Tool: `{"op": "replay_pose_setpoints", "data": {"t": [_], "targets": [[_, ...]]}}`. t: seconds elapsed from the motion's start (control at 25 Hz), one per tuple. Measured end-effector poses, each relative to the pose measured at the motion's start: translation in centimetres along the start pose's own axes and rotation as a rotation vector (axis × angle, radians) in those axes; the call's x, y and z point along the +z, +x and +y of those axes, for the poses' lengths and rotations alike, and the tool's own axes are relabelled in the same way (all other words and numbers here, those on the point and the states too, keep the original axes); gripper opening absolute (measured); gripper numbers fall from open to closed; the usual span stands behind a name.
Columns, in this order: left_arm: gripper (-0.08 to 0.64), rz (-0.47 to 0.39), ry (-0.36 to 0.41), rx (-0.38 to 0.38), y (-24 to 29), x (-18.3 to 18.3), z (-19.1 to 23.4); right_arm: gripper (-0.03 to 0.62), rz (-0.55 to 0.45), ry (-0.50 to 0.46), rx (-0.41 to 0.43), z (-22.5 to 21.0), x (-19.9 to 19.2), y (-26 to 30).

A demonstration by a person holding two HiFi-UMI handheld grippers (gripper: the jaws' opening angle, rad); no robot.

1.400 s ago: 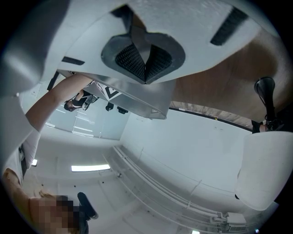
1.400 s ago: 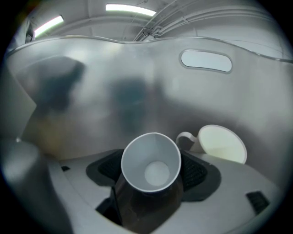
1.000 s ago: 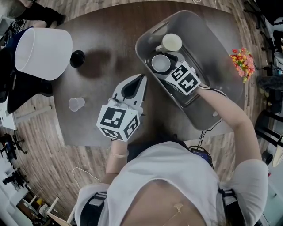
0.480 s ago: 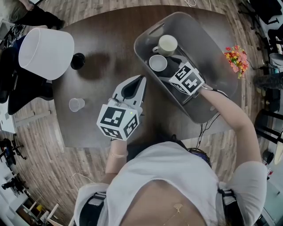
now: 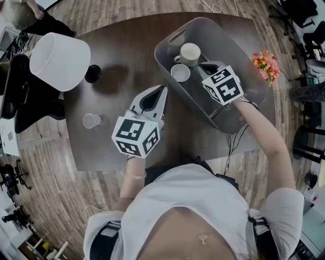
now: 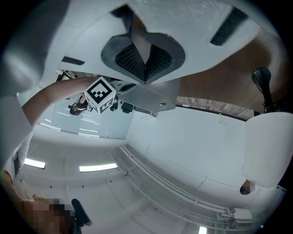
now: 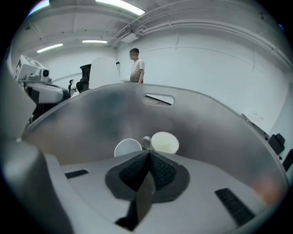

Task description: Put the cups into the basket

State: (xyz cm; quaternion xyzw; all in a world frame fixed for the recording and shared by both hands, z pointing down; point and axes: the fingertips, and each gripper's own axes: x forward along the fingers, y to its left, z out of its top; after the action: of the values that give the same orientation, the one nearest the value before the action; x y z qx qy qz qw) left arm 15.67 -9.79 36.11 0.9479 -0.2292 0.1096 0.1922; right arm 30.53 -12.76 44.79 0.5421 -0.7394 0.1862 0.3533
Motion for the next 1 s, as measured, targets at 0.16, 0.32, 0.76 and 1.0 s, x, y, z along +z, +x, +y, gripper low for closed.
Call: {"op": "replay_pose_setpoints", "data": {"t": [0.16, 0.32, 0.76, 1.0], "targets": [[0.011, 0.009, 0.014, 0.000, 0.0, 0.1, -0.2, 0.011, -0.080, 0.100, -0.072, -1.3, 1.7, -1.7], [0.012, 0.002, 0.034, -0.013, -0.5, 0.6, -0.6, 0.012, -0.166, 0.155, -0.130, -1.6, 3.8, -4.3], [0.011, -0.001, 0.034, -0.062, -2.1, 0.7, -2.0, 0.012, -0.332, 0.154, -0.289, -0.4, 6.6, -13.4], [0.012, -0.023, 0.066, -0.061, -3.4, 0.9, -2.4, 0.011, -0.427, 0.180, -0.385, 0.9, 6.9, -18.4]]}}
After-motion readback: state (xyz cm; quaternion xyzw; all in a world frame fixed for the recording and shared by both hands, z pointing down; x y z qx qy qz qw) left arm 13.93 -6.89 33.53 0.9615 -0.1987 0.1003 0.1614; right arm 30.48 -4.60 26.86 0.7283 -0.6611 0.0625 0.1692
